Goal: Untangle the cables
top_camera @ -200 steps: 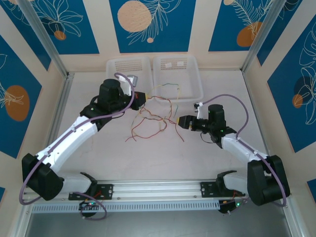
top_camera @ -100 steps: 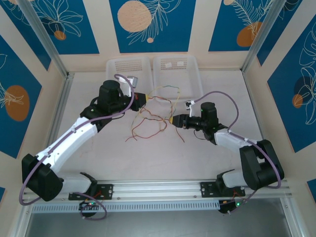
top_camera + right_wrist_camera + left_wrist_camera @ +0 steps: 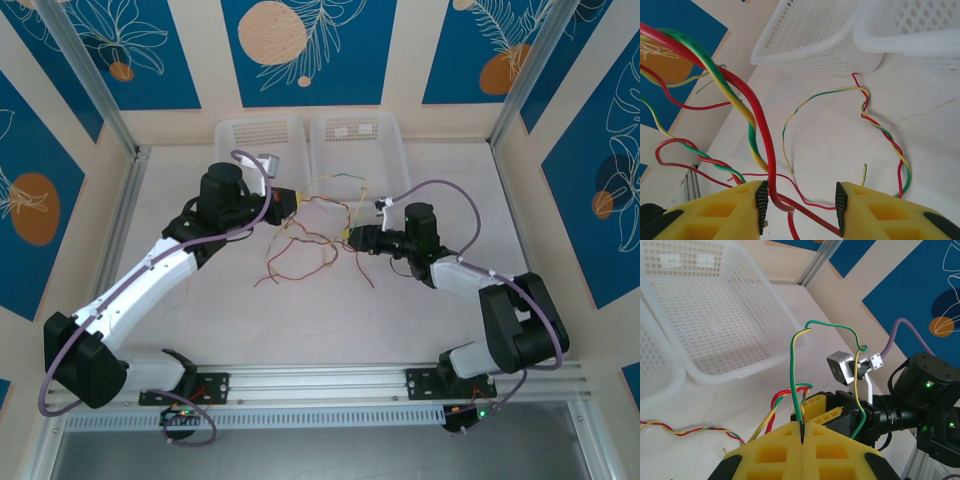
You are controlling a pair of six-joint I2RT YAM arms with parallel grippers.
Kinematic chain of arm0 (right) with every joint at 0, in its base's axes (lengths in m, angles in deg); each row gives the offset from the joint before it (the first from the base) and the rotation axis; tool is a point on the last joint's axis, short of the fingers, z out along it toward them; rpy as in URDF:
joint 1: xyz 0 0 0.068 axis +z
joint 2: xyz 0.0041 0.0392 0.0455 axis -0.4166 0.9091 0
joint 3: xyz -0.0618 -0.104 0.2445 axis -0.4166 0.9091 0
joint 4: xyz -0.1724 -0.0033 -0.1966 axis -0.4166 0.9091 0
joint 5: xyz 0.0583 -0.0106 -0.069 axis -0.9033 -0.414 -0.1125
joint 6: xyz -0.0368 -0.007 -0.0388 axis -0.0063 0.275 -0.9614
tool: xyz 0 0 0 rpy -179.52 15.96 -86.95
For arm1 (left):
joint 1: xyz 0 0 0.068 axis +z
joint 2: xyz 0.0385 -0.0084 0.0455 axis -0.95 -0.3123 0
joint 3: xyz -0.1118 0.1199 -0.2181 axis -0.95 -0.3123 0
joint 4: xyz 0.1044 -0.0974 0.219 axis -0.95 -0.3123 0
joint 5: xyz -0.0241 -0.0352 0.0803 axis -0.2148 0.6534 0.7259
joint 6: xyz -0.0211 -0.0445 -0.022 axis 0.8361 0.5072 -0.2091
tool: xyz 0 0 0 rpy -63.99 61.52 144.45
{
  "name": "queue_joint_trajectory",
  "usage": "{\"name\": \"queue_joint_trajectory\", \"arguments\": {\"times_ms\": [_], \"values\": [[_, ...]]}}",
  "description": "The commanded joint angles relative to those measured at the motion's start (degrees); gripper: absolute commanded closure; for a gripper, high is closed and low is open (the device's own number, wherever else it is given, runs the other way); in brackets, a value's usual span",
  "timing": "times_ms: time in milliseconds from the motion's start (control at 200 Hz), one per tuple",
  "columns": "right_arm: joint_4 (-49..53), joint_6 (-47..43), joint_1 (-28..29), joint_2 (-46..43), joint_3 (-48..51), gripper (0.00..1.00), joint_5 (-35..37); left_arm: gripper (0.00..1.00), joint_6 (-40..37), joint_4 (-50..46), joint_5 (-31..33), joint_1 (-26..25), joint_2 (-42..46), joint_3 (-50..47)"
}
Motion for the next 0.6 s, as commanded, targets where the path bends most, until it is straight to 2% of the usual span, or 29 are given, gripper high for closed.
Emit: {"name": "queue_joint_trajectory", "arguments": {"times_ms": [0,45,125,220,240,260,280,595], "values": [[-1.87,-0.70,0.58,1.15,-1.63,0.59,-2.12,1.00,0.69,2.79,-1.37,0.57,1.15,-0.23],[-2.25,-0.70,0.51,1.51,-1.25,0.64,-1.58,1.00,0.64,2.74,-1.31,0.55,1.16,-0.15],[-1.78,-0.79,0.14,1.80,-1.26,0.84,-1.31,1.00,0.69,2.56,-0.90,0.56,1.14,-0.21],[-2.54,-0.36,-0.02,1.84,-0.84,0.87,-1.45,1.00,0.78,2.87,-0.76,0.64,1.21,-0.58],[-2.73,-0.26,-0.10,1.85,-0.68,0.89,-1.56,1.00,0.86,2.90,-0.72,0.62,1.22,-0.66],[-2.77,-0.21,-0.05,1.80,-0.70,0.97,-1.52,1.00,0.96,2.98,-0.77,0.65,1.25,-0.70],[-2.70,-0.12,-0.11,1.72,-0.69,1.00,-1.21,1.00,1.02,3.05,-0.77,0.64,1.28,-0.79],[2.67,0.64,-1.53,-1.26,-0.04,1.00,6.09,1.00,1.28,2.97,0.56,1.49,2.42,-2.13]]}}
